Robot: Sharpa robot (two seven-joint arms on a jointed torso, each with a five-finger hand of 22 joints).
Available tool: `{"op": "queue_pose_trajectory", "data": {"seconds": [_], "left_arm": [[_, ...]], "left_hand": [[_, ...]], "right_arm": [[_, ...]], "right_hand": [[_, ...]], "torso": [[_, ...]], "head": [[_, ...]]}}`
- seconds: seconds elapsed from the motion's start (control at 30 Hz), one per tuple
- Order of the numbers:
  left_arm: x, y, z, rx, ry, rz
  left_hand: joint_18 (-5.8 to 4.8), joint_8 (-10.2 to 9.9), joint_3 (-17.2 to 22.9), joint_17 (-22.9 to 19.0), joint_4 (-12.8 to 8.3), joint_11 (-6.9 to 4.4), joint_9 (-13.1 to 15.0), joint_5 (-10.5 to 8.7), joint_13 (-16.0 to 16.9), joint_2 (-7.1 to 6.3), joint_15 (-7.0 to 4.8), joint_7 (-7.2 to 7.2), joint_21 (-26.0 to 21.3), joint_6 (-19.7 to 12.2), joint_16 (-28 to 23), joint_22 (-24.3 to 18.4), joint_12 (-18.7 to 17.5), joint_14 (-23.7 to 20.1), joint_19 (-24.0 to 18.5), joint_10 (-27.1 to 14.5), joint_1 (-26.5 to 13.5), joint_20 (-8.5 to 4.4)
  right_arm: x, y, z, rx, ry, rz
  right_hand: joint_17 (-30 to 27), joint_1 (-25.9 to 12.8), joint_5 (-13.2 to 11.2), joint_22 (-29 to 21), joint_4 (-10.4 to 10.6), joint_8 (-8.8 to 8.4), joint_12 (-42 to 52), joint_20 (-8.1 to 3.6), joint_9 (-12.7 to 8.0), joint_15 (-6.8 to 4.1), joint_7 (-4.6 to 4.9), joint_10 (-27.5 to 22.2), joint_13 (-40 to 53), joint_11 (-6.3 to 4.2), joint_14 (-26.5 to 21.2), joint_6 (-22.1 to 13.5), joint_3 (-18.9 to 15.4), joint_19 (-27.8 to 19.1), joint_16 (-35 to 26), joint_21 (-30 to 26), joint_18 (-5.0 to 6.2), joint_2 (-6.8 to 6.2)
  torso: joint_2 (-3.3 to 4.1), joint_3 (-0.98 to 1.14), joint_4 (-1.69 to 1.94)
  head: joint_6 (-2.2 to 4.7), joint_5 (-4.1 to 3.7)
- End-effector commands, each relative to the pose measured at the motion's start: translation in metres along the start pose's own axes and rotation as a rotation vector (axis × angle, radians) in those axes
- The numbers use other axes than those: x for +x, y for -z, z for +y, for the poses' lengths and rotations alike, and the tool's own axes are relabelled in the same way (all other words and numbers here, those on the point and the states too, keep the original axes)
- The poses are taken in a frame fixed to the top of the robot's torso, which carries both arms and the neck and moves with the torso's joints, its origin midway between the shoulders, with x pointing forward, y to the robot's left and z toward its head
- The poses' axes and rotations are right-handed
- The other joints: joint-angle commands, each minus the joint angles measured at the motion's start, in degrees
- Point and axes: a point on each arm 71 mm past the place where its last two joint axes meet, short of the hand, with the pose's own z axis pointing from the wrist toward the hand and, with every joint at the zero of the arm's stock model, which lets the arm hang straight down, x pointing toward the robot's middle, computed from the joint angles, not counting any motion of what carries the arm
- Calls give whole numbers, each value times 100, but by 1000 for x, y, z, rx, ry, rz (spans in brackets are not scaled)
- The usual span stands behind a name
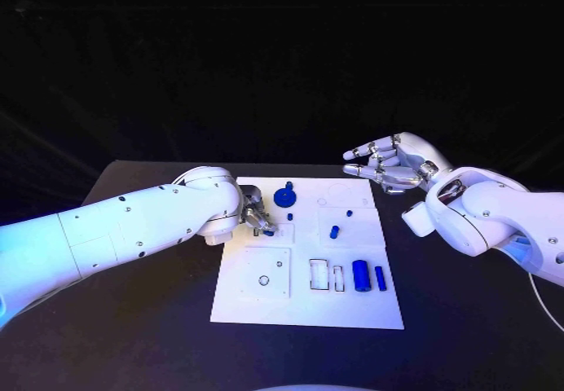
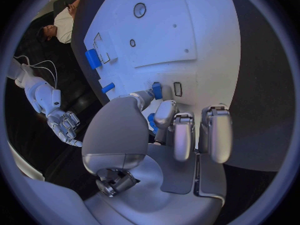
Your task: Assemble the parts on the task board
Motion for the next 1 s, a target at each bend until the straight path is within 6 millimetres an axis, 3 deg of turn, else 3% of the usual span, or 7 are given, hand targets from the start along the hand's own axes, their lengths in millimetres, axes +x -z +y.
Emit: {"op": "queue_pose_trajectory", "data": {"seconds": [0.03, 0.27, 0.37, 0.43, 1.0], "left_arm": [[9, -3, 0, -17, -11, 61], [9, -6, -3, -29, -6, 66], [8, -7, -4, -31, -7, 68], [8, -8, -5, -32, -8, 70], [6, -12, -5, -43, -5, 68]], "left_hand": [[-39, 45, 1008, 1510, -928, -11, 25, 36, 20, 17, 6, -72, 24, 38, 14, 967, 45, 601, 329, 53, -116, 31], [-58, 113, 974, 1510, -857, -56, 101, 92, -12, 28, -35, -133, 73, 113, 14, 1043, 31, 601, 370, 78, -429, 0], [-66, 134, 874, 1510, -830, -83, 131, 425, -5, -30, -57, -165, 92, 155, 14, 1074, 43, 601, 385, 100, -613, -24], [-71, 139, 814, 1510, -800, -91, 142, 525, 5, -28, -66, -174, 105, 177, 14, 1094, 55, 601, 395, 114, -706, -34], [-99, 140, 212, 1510, -546, -141, 171, 542, 26, -80, -110, -237, 179, 371, 14, 1207, 103, 601, 450, 185, -1294, -77]], "right_arm": [[2, 0, 1, -6, 0, 19], [3, 0, 1, -6, -1, 25], [3, -1, 1, -6, -1, 26], [3, -1, 1, -6, -1, 26], [3, -1, 0, -5, -2, 27]], "right_hand": [[204, -13, 17, -4, 7, 20, -21, 2, 3, 30, 10, -36, -8, -7, 285, -31, -44, -42, -26, -21, 92, 45], [198, -15, 15, -15, 8, 21, -32, 3, 4, 31, 10, -44, -18, -7, 284, -31, -47, -47, -31, -27, 94, 46], [198, -15, 15, -16, 8, 21, -33, 3, 4, 31, 10, -44, -19, -7, 284, -31, -47, -47, -32, -27, 94, 46], [198, -15, 15, -16, 8, 21, -33, 3, 4, 31, 10, -44, -19, -7, 284, -31, -47, -47, -32, -27, 94, 46], [189, -24, 11, -25, 16, 23, -41, 3, 3, 32, 11, -52, -28, -5, 281, -33, -57, -51, -39, -34, 96, 49]], "torso": [[-4, 3, -1], [1, 4, -1], [-1, 4, -1], [-5, 4, -1], [-4, -1, 3]], "head": [[-1, -4], [-5, 0], [-7, 1], [-9, 0], [-29, -25]]}}
